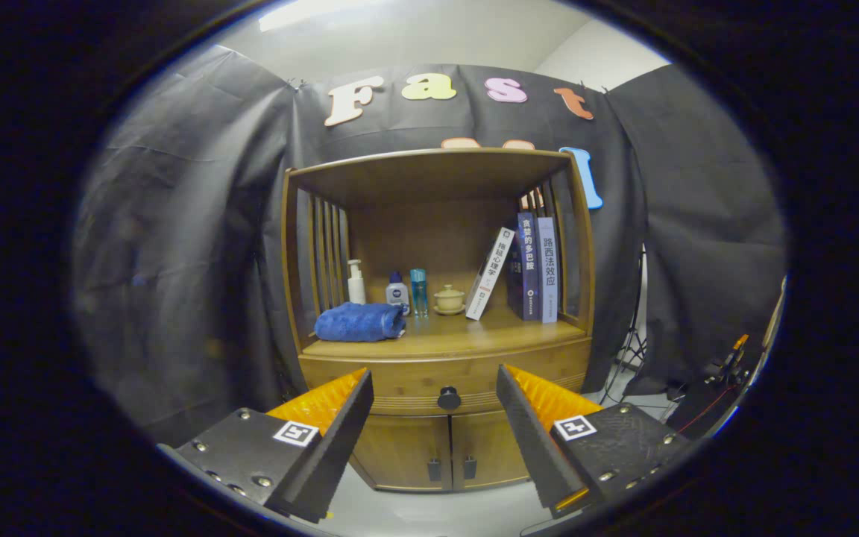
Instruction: Pull open the drawer, take out the items inside it, and place them on the countertop above the cabinet.
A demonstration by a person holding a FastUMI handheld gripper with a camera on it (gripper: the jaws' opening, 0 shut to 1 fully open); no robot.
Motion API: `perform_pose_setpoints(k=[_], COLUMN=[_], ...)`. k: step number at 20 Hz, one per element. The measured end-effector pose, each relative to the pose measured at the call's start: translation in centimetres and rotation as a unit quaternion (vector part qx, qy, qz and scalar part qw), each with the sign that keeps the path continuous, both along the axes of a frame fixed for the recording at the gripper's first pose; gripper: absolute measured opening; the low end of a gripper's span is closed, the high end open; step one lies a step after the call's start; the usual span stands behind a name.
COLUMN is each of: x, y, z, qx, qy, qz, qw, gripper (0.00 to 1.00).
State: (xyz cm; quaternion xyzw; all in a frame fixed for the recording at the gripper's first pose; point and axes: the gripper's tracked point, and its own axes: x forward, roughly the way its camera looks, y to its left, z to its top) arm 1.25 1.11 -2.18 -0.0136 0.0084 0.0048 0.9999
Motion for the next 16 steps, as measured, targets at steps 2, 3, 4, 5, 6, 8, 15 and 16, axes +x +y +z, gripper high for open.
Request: perform_pose_setpoints(k=[2,3,4,5,6,8,15,16], x=[0.8,1.4,1.9,2.6,3.4,5.4,13.7,14.8], y=[0.2,0.2,-0.1,-0.4,-0.6,-1.1,-2.1,-2.2], z=[-0.8,-1.3,-1.9,-2.5,-3.0,-4.6,-11.2,-12.2], qx=[0.003,0.002,-0.002,-0.006,-0.008,-0.01,0.005,0.005], qy=[0.001,0.002,0.004,0.005,0.004,0.009,0.039,0.047], qz=[0.008,0.009,0.006,0.004,0.001,-0.005,-0.025,-0.026], qw=[1.0,1.0,1.0,1.0,1.0,1.0,0.999,0.999], gripper=[0.99,0.99,0.99,0.99,0.99,0.99,0.99,0.99])
